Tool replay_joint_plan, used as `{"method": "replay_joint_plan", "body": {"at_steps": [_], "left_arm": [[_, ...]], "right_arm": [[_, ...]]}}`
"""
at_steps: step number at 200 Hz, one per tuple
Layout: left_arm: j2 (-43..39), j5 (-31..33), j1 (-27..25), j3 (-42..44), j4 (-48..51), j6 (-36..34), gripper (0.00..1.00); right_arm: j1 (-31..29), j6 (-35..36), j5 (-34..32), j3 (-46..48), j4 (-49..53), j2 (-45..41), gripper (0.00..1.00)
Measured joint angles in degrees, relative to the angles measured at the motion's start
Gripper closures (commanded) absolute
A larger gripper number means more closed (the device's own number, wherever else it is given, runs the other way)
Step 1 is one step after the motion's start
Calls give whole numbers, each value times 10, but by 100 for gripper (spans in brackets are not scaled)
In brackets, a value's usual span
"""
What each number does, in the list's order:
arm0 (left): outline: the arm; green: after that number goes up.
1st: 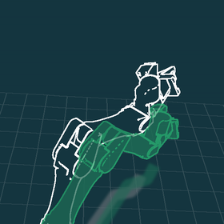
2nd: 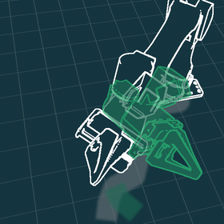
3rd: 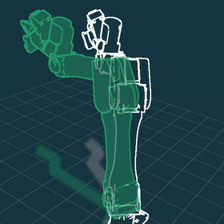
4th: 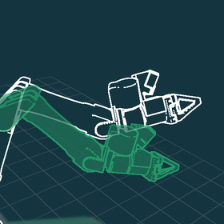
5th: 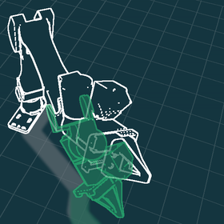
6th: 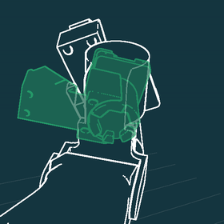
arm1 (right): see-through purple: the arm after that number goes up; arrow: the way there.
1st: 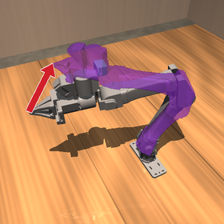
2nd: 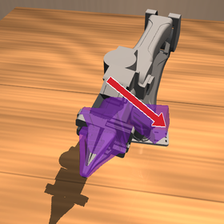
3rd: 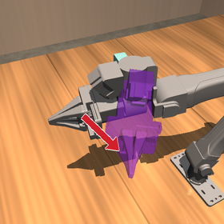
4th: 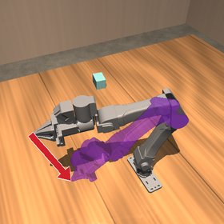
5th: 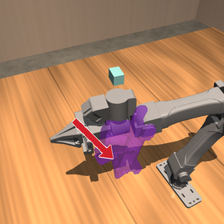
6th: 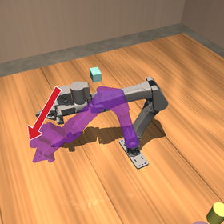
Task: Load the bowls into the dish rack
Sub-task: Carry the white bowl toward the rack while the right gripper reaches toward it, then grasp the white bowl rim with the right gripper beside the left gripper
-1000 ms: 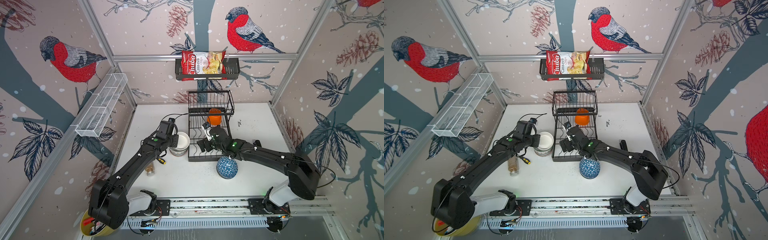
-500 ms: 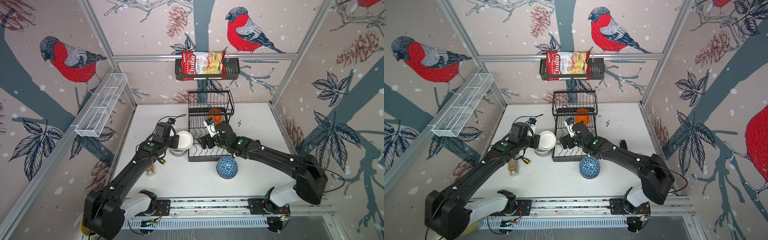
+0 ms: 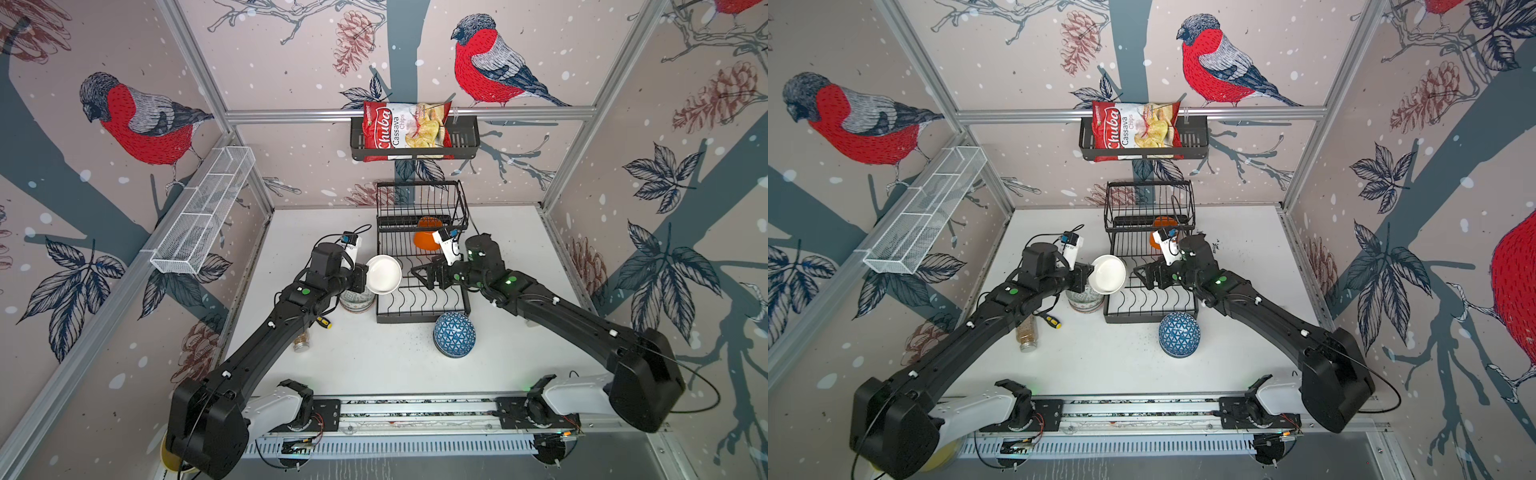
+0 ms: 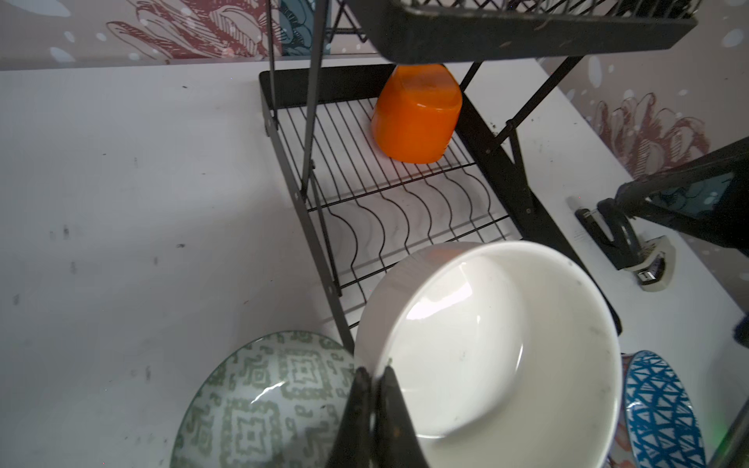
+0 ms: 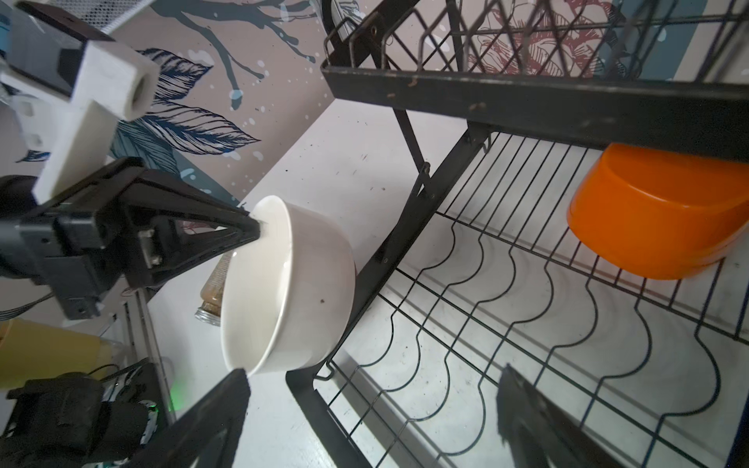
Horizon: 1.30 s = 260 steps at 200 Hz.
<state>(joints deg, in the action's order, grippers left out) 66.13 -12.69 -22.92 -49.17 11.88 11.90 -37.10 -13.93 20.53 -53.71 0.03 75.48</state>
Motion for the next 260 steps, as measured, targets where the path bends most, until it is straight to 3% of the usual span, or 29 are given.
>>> {"method": "replay_joint_plan", "body": {"at_steps": [97,260], "left_arm": [[25,-68,-52,22,-132,79,100],[33,-97,-56,39,-206,121,100]], "right_arm": [[36,-30,113,46,-22,-62,5],[37,-113,184,60,-102,-32,25]]}}
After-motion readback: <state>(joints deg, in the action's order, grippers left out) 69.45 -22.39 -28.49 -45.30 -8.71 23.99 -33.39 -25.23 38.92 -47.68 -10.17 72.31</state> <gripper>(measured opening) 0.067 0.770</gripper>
